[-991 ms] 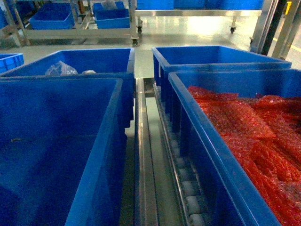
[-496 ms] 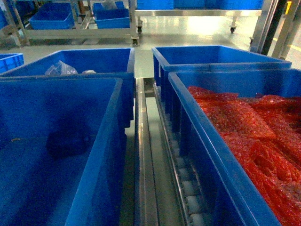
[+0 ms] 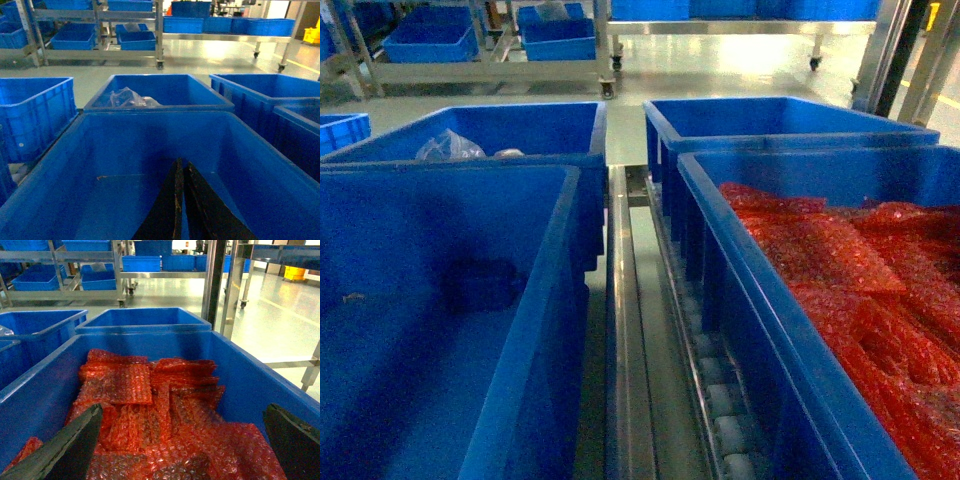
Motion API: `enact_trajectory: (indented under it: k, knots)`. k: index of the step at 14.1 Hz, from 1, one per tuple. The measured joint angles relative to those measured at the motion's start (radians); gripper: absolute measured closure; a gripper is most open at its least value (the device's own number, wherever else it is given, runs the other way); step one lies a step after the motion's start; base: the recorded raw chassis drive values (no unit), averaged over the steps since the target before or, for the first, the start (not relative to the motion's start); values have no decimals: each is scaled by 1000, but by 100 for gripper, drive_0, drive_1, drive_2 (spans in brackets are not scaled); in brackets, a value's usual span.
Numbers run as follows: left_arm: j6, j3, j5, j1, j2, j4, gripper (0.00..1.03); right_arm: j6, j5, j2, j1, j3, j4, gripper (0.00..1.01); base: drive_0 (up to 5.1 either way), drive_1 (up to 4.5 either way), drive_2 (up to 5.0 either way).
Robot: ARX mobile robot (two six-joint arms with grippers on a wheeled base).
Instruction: Pick blue part to blue bin on bottom shelf
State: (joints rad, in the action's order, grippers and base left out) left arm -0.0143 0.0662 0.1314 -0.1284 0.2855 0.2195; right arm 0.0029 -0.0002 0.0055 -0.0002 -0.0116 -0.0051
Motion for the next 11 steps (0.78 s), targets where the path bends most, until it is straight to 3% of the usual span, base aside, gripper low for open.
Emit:
enact_trajectory:
  k: [1, 2, 6, 7, 11]
  knots:
    - [1, -8, -89, 72, -28, -19, 101, 0, 0, 0, 0, 0, 0, 3, 0, 0, 0]
    - [3, -16, -113, 136, -46, -32, 101, 0, 0, 0, 0, 0, 0, 3, 0, 0, 0]
    - [4, -55, -129, 126, -117, -58, 101, 0, 0, 0, 0, 0, 1, 3, 0, 0, 0]
    - [4, -55, -130, 126, -217, -202, 101, 0, 0, 0, 0, 0, 0, 3, 0, 0, 0]
    - [5, -55, -131, 128, -275, -220, 101, 0, 0, 0, 0, 0, 0, 3, 0, 0, 0]
